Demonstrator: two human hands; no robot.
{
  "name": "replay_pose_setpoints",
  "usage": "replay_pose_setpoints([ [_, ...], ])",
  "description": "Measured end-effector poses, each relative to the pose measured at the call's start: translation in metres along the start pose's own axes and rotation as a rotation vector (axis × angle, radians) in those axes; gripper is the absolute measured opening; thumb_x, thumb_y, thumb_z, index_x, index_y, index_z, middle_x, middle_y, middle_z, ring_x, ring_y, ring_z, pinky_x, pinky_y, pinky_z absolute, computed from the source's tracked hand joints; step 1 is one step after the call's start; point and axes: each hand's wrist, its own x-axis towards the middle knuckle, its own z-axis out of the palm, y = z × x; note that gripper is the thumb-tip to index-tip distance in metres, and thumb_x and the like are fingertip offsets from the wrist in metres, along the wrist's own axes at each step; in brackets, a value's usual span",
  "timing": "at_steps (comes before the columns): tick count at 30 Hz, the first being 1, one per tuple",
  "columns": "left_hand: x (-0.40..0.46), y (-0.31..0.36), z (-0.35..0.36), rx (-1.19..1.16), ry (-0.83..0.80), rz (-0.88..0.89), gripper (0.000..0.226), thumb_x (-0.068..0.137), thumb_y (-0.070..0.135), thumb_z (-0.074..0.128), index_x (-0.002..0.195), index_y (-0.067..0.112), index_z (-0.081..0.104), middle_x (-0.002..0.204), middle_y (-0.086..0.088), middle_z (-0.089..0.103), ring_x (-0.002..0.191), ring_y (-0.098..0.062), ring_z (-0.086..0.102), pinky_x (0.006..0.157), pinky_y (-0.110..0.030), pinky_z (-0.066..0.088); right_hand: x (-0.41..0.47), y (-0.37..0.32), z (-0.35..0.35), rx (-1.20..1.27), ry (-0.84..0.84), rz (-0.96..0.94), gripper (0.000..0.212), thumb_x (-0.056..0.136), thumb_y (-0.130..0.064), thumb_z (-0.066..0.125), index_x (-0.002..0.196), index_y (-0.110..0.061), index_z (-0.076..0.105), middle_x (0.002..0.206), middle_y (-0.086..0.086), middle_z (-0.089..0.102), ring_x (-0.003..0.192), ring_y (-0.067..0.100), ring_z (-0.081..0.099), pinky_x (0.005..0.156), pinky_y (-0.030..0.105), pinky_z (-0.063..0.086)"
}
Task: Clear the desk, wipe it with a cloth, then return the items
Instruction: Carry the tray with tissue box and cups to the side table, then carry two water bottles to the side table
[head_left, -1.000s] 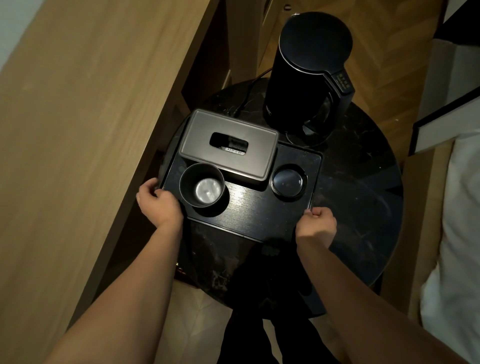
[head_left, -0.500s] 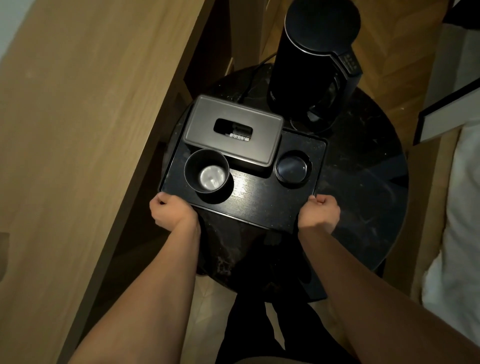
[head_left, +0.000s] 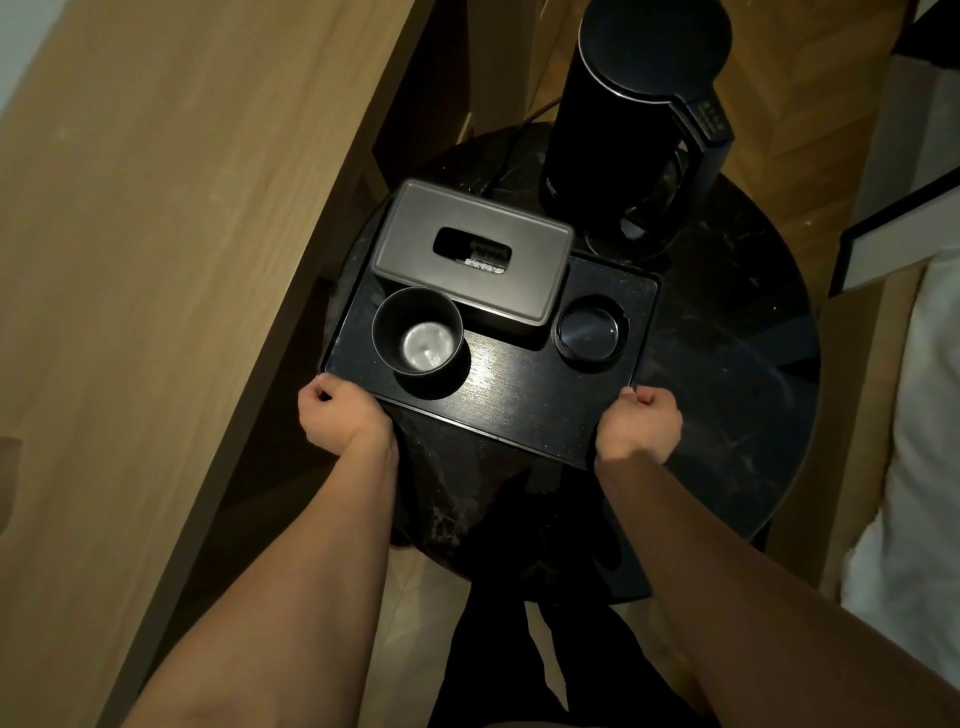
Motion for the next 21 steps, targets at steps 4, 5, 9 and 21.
replay_pose_setpoints([
  [4, 0.0, 0.001, -0.006, 0.032, -0.043, 0.018, 0.025, 0.105, 0.026, 0.049, 0.119, 0.016, 0.067, 0.107, 0.003, 0.063, 0.098, -0.01, 0.058, 0.082, -0.024, 0.043, -0.006, 0.002, -0.001, 0.043, -0.01, -0.003, 0.019, 0.095, -0.02, 0.057, 0.109, -0.009, 0.064, 0.115, 0.015, 0.062, 0.101, 0.03, 0.061, 0.094, 0.046, 0.05],
  [5, 0.0, 0.002, -0.01, 0.048, -0.07, 0.027, 0.027, 0.105, 0.027, 0.05, 0.123, 0.016, 0.065, 0.113, 0.002, 0.064, 0.104, -0.011, 0.059, 0.086, -0.024, 0.044, -0.011, 0.001, -0.004, 0.044, -0.016, -0.03, 0.025, 0.096, -0.02, 0.057, 0.117, -0.008, 0.063, 0.118, 0.015, 0.06, 0.104, 0.03, 0.06, 0.096, 0.045, 0.048],
  [9, -0.006, -0.001, -0.028, 0.101, -0.171, 0.068, 0.041, 0.106, 0.032, 0.048, 0.144, 0.018, 0.05, 0.144, -0.001, 0.053, 0.134, -0.019, 0.049, 0.111, -0.035, 0.04, -0.045, -0.003, -0.018, 0.003, -0.049, -0.264, 0.042, 0.094, -0.017, 0.059, 0.134, -0.004, 0.051, 0.13, 0.017, 0.052, 0.12, 0.033, 0.05, 0.105, 0.043, 0.04],
  [21, -0.054, -0.053, -0.177, 0.295, 0.004, 0.354, 0.05, 0.108, 0.031, 0.041, 0.155, 0.016, 0.034, 0.162, -0.003, 0.032, 0.152, -0.02, 0.022, 0.124, -0.042, 0.023, -0.132, -0.003, -0.054, -0.399, -0.769, -1.316, 0.055, 0.099, -0.021, 0.052, 0.15, -0.012, 0.033, 0.156, 0.004, 0.034, 0.146, 0.017, 0.025, 0.122, 0.038, 0.022],
])
